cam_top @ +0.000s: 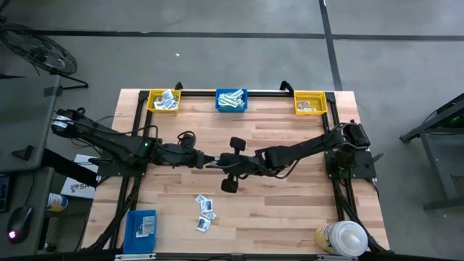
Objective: Pick & Place First Aid Supplies
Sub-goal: Put the gray towelette pack into the left yellow bin
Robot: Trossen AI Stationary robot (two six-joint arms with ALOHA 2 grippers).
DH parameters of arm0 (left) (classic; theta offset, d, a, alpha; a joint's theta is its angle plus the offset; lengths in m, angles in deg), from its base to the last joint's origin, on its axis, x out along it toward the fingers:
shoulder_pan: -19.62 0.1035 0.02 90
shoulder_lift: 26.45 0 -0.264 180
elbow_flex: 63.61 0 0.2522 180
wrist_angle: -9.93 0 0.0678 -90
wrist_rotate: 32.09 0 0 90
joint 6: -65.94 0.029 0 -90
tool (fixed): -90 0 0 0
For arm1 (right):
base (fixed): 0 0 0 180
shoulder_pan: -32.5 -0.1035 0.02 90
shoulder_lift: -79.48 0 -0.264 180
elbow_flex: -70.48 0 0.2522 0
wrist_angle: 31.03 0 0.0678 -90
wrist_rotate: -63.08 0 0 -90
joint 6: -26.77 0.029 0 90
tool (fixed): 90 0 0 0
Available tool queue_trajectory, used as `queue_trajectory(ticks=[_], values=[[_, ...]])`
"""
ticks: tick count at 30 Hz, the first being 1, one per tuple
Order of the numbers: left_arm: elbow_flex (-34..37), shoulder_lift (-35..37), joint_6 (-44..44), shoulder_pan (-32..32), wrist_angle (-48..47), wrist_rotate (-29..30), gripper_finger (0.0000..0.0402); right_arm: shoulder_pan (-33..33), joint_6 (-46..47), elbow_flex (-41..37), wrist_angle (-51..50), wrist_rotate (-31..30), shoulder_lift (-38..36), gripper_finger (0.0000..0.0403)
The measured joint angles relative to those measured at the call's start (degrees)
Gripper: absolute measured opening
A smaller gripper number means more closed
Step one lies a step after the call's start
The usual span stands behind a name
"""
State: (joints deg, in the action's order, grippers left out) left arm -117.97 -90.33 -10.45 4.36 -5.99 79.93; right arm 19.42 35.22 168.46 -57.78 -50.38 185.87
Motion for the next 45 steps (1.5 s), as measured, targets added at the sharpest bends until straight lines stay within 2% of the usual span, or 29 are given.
queue_trajectory(ticks=[3,6,9,13,17,20,23,31,45], values=[[0.04,-0.2,0.86,0.0,-0.28,-0.24,0.0014,0.0,-0.02,-0.04,-0.23,0.26,0.13,0.0005],[0.05,-0.72,1.53,0.0,-0.88,-0.02,0.0007,-0.07,0.06,0.0,-1.59,-0.14,0.04,0.0026],[0.34,-0.79,2.73,0.3,-1.8,-0.01,0.0006,-0.07,0.84,0.07,-3.58,-0.29,-0.05,0.0063],[0.24,-0.61,4.2,2.52,-3.47,0.01,0.0003,0.14,7.86,0.09,-8.18,-0.43,-0.49,0.0122],[0.13,0.54,7.49,6.53,-5.74,-0.07,0.0002,1.16,15.67,0.09,-13.61,-0.46,-2.17,0.0175],[0.26,1.91,9.98,10.57,-10.09,0.11,0.0002,1.82,18.43,0.09,-17.52,-0.45,-3.17,0.0196],[0.25,3.72,11.94,15.4,-16.5,0.92,0.0001,2.34,18.6,0.09,-19.45,-0.38,-4.21,0.0204],[0.19,6.19,16.61,29.3,-27.41,8.06,0.0001,3.67,20.08,0.1,-22.41,-0.65,-5.68,0.0206],[0.2,6.3,24.03,56.34,-28.3,12.63,0.0,6.76,23.07,0.11,-22.85,-0.58,-5.9,0.0206]])
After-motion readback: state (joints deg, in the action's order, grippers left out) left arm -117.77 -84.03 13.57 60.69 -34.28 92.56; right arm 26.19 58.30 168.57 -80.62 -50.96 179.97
